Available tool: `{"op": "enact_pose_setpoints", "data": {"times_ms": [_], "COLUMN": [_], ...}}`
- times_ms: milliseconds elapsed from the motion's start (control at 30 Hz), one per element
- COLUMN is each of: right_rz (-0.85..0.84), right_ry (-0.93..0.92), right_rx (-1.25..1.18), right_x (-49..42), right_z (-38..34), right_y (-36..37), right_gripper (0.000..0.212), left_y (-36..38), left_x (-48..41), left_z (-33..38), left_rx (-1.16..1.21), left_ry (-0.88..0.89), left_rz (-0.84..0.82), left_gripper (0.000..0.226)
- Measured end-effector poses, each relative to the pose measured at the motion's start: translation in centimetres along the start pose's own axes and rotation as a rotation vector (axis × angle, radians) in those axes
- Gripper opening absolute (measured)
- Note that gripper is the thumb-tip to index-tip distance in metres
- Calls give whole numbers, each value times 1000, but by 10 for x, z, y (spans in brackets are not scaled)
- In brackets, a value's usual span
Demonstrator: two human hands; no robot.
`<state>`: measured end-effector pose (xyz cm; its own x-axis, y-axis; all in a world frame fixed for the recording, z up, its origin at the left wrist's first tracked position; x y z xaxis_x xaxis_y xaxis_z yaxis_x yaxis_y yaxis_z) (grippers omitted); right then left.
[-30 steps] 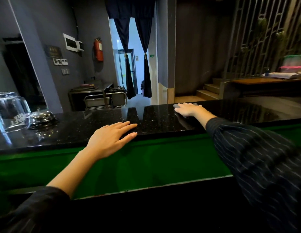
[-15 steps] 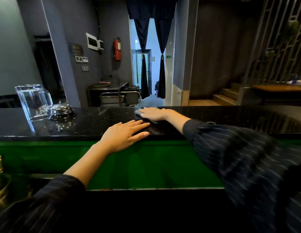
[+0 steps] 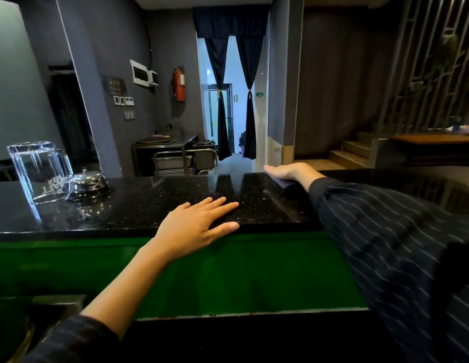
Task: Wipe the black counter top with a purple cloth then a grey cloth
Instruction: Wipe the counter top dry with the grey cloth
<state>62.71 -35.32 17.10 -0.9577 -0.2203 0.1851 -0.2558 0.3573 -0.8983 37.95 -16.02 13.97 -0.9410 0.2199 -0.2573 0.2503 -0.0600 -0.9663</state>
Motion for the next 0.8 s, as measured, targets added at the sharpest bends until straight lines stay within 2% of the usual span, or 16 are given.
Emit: {"op": "enact_pose_setpoints", "data": {"times_ms": [67,233,333,467,533,600,667,733,800], "right_rz": [-31,-121,-106,-144,-137,-96,-65,3,76], "right_ry": [-51,-360,-464,-524,-551,-565,-504,-465,-442], "right_rx": [33,164,132,-138,-106,-50,-27,14,61], "right_x": [-3,19,46,78,82,78,71,60,46], "right_z": [-43,-149,-174,-152,-127,-104,-90,-90,-101], "right_y": [18,69,84,76,63,50,44,46,55], "right_gripper": [90,60,63,52,45,44,41,40,40], "left_y": [0,1,0,-4,-5,-3,3,10,14], "left_x": [-1,-4,-4,20,41,66,88,98,98], "left_z": [1,0,-3,-5,-18,-45,-73,-84,-81], "left_rx": [-15,-23,-34,87,89,-33,-139,-181,-191], "left_ry": [0,23,40,74,69,-26,-126,-156,-162], "left_rz": [8,16,39,239,381,452,364,263,262], "left_gripper": [80,72,67,62,55,55,61,71,78]}}
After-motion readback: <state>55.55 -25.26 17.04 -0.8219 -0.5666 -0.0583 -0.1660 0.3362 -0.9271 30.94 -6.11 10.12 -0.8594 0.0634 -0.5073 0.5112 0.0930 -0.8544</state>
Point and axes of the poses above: each hand's wrist, its own x-axis away from the middle knuckle, its own y-axis out of the palm, z = x × y, the point moved 2 cm from there along -x, towards the middle knuckle, and after that the axes turned 3 degrees about z, right-handed, at the moved point
